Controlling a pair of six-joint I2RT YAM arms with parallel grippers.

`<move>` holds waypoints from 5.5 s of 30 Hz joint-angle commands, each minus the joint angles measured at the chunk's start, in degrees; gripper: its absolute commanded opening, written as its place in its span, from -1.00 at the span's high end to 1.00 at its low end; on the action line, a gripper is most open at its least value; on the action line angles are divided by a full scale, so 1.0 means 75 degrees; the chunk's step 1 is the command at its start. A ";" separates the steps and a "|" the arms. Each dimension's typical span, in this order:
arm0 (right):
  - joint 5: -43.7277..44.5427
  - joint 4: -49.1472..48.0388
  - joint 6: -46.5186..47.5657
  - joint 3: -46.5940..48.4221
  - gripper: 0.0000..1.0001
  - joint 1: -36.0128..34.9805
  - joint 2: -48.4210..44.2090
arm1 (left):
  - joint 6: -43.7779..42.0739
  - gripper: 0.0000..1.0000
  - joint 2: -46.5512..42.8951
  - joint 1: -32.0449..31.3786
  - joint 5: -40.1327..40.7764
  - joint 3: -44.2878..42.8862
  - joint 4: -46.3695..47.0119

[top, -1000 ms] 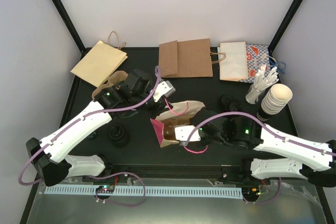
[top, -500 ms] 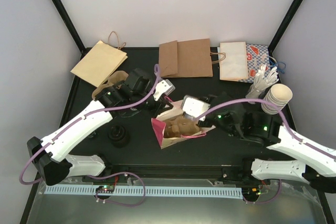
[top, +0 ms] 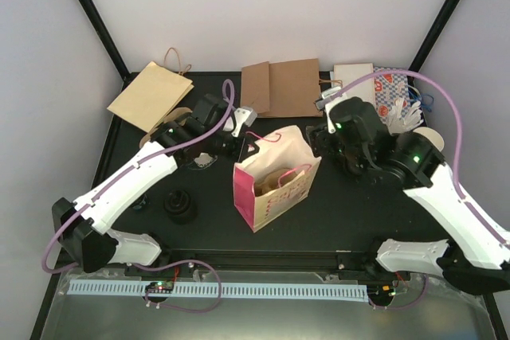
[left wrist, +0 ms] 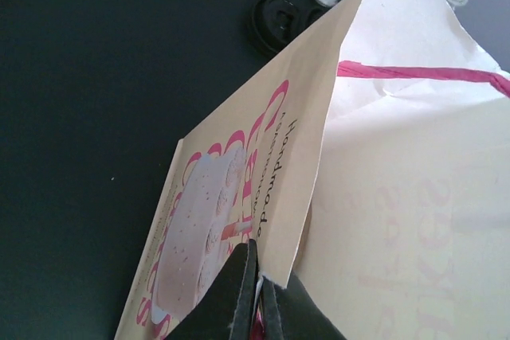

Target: Pack the takeout coffee

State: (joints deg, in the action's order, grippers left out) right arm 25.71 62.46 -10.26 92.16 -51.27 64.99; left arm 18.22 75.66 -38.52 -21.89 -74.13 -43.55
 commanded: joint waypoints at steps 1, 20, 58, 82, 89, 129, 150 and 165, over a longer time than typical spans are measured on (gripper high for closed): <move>-0.0293 0.1546 -0.1556 0.0233 -0.57 0.0194 0.0357 | 0.1459 0.97 -0.0078 0.0127 0.0017 -0.0097 0.0509; -0.1357 0.0402 -0.2732 -0.0252 -0.59 0.2181 -0.0244 | 0.6420 0.97 -0.1340 -0.1282 0.4778 0.1637 0.2365; -0.1266 -0.0239 -0.2243 -0.1637 -0.74 0.2201 -0.1457 | 0.2274 -0.67 -0.3751 -0.0721 0.3917 0.0049 -0.1867; -0.0141 -0.0100 -0.3168 -0.3503 -1.00 0.2423 -0.1566 | -0.0602 -0.74 -0.2618 0.2476 0.2700 0.1394 -0.1162; -0.0601 -0.0493 -0.3134 -0.3706 -1.00 0.2780 -0.1567 | -0.1154 -0.40 -0.1549 0.2465 0.3175 0.1086 -0.1019; -0.1272 -0.0892 -0.3343 -0.4807 -1.00 0.2790 -0.1986 | -0.1867 0.23 0.1686 0.2476 0.3035 -0.0612 -0.1568; -0.1268 -0.0934 -0.3307 -0.4863 -1.00 0.2777 -0.1942 | -0.1855 0.90 0.1830 0.2465 0.3247 -0.0763 -0.1980; -0.1496 -0.1034 -0.3318 -0.4937 -1.00 0.2775 -0.1823 | -0.1785 0.97 0.1426 0.2282 0.4113 -0.1325 -0.2701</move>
State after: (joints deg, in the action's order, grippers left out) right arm 15.11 55.92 -34.65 55.55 -30.72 51.18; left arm 4.64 87.96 -20.67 6.13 -80.93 -61.08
